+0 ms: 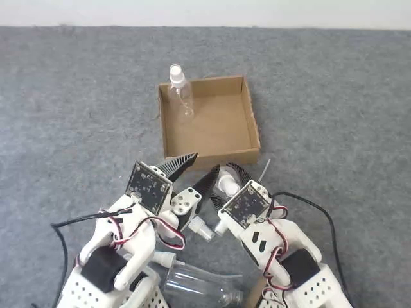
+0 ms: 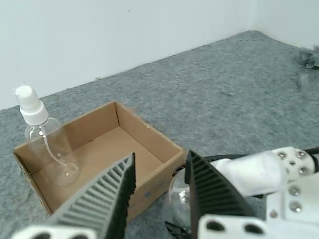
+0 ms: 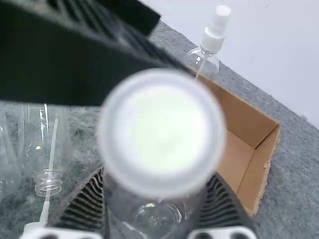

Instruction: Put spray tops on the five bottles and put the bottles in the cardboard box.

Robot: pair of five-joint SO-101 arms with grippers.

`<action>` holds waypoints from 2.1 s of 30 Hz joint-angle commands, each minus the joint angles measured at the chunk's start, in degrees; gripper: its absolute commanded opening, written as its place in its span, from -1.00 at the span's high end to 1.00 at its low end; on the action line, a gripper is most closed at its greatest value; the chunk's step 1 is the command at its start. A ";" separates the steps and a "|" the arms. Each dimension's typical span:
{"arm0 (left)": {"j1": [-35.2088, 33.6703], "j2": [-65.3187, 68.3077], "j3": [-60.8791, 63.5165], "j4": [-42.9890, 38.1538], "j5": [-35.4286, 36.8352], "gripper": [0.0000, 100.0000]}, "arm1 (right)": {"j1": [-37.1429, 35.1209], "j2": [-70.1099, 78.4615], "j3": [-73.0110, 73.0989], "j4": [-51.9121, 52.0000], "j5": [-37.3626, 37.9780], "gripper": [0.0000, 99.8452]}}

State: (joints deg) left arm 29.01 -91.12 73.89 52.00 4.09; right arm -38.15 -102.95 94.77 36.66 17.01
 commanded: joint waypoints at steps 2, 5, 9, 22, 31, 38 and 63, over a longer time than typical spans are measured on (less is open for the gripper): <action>-2.73 -0.09 -1.36 0.70 -0.62 0.68 | 0.40 -1.19 -3.34 0.13 -0.09 0.99; -4.22 -0.09 -1.98 0.79 -0.62 0.68 | 0.48 -1.19 -3.25 0.22 -0.09 0.99; -5.89 -0.09 -2.51 0.44 -0.62 0.68 | 0.75 -1.10 -3.16 0.40 -0.18 0.99; -23.30 -0.09 -7.52 4.66 -0.62 0.68 | 4.70 -1.10 -3.25 1.45 -0.44 0.99; -36.66 -0.09 -3.30 9.76 4.40 0.68 | 4.62 -1.10 -2.99 2.15 -5.27 0.99; -44.31 -0.09 5.67 2.64 4.48 0.68 | 4.70 -1.10 -3.16 1.63 -8.44 0.99; -48.79 -0.09 10.59 -2.02 4.22 0.68 | 4.44 -0.48 -20.48 3.38 -8.00 0.99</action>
State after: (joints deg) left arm -19.52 -90.42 85.14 51.74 8.04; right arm -34.37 -103.12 80.18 39.82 9.36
